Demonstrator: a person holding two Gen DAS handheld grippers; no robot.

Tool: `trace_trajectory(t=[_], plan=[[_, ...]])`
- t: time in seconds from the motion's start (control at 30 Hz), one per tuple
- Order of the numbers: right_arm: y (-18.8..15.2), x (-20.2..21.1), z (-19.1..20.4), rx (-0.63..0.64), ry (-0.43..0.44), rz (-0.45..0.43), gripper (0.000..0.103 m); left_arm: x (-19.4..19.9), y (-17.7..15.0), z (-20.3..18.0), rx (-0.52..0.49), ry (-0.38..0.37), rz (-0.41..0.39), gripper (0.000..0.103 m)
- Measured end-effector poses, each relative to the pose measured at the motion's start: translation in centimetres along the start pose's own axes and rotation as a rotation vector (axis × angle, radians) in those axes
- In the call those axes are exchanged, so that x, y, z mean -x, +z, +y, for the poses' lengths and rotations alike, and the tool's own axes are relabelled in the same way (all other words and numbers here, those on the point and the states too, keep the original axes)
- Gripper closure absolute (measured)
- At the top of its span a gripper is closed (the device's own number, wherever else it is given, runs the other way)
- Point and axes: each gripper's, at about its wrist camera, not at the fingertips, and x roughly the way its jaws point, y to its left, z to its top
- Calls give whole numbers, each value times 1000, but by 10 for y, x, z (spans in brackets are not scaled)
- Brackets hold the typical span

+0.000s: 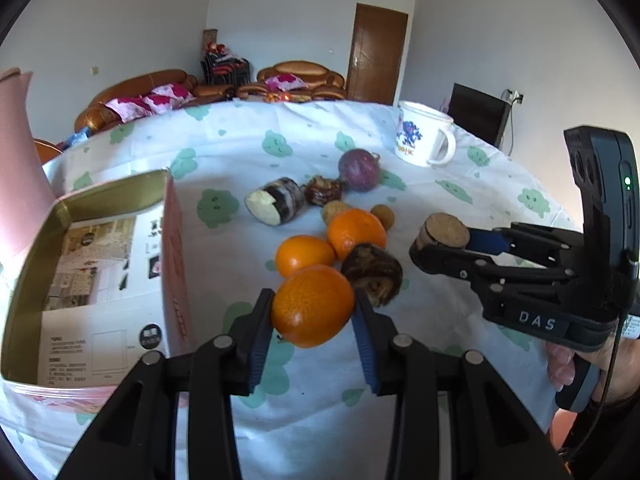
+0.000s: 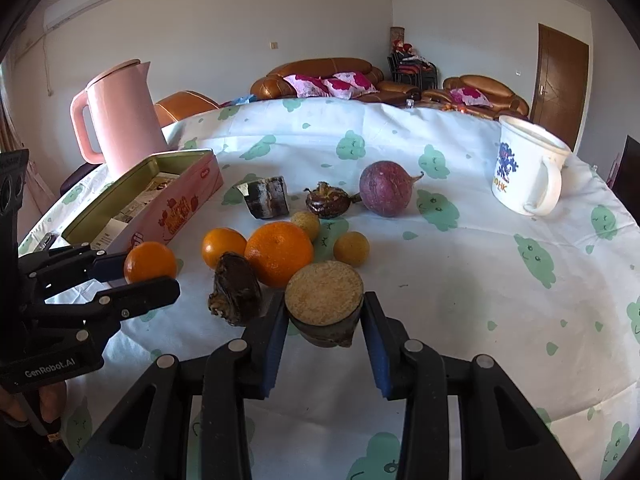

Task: Organize fruits
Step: 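Lift and carry the orange and round item toward the tin box with both tools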

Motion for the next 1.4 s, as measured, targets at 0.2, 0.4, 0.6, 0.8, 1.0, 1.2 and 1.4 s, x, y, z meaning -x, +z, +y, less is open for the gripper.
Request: trace_trajectory(t=[0.2, 0.4, 0.6, 0.8, 1.0, 1.2, 1.4], plan=[[0, 8, -1, -4, 16, -45, 64, 8, 1, -1, 0, 25, -54, 63], [-1, 16, 2, 9, 22, -88, 64, 13, 1, 0, 3, 42, -84, 63], [-3, 24, 2, 15, 33, -131, 64, 19, -2, 0, 1, 63, -116, 63], [-4, 30, 6, 29, 37, -161, 64, 23, -3, -2, -8, 77, -142, 63], [-6, 36, 7, 36, 42, -190, 64, 29, -4, -3, -10, 90, -162, 63], [-7, 41, 8, 40, 45, -217, 64, 33, -5, -5, -13, 99, -183, 63], [-9, 47, 9, 45, 48, -252, 64, 37, -6, -5, -11, 111, -205, 63]])
